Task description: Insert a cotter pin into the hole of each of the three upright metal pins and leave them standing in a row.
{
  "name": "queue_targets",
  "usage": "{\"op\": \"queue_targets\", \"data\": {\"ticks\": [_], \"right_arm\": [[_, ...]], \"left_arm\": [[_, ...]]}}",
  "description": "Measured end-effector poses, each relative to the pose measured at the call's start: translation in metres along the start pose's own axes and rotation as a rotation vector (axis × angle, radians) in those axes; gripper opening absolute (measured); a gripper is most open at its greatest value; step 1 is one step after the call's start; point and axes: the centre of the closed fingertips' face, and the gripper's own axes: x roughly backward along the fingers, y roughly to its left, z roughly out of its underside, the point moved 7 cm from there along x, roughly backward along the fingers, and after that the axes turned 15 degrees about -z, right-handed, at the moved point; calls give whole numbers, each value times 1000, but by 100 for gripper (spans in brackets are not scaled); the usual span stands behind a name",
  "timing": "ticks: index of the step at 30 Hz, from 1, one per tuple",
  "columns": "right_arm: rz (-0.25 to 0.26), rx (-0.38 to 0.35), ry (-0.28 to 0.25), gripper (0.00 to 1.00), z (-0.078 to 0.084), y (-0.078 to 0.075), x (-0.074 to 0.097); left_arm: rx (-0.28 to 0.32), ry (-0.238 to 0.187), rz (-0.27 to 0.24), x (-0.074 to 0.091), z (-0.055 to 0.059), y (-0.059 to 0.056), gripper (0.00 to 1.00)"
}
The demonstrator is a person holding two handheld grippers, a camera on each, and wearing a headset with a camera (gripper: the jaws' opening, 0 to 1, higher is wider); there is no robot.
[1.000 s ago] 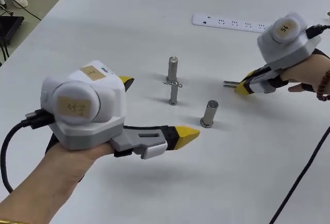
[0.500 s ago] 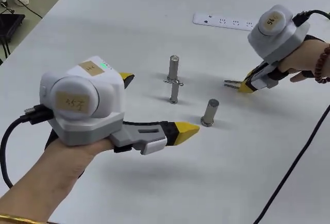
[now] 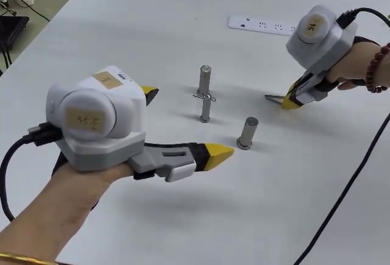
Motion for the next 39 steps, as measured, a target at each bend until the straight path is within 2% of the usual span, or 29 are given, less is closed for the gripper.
{"op": "queue_targets", "data": {"ticks": [14, 18, 25, 26, 28, 29, 30, 36, 38, 39], "right_arm": [[15, 44, -32, 0, 0, 5, 3], [26, 70, -40, 0, -1, 15, 8], [36, 128, -70, 0, -2, 32, 19], [29, 152, -75, 0, -3, 35, 19], [32, 155, -78, 0, -4, 42, 22], [31, 164, -80, 0, -5, 36, 20], [28, 172, -89, 0, -5, 37, 21], [27, 215, -96, 0, -5, 58, 27], [26, 231, -100, 0, -7, 57, 30], [26, 244, -102, 0, -7, 62, 29]], "left_arm": [[5, 6, 9, 1, 0, 0, 90], [-15, -14, 0, 2, -2, 0, 83], [-24, 4, -6, 3, 0, 0, 83], [-23, 9, -7, 3, 0, 0, 83], [-21, 12, -7, 3, 0, 1, 82], [-18, 12, -7, 4, 0, 1, 81], [-12, 13, -5, 4, -1, 1, 81], [9, 16, 17, 5, -4, -3, 75], [12, 15, 12, 4, -5, -4, 74], [12, 13, 14, 4, -6, -5, 73]]}}
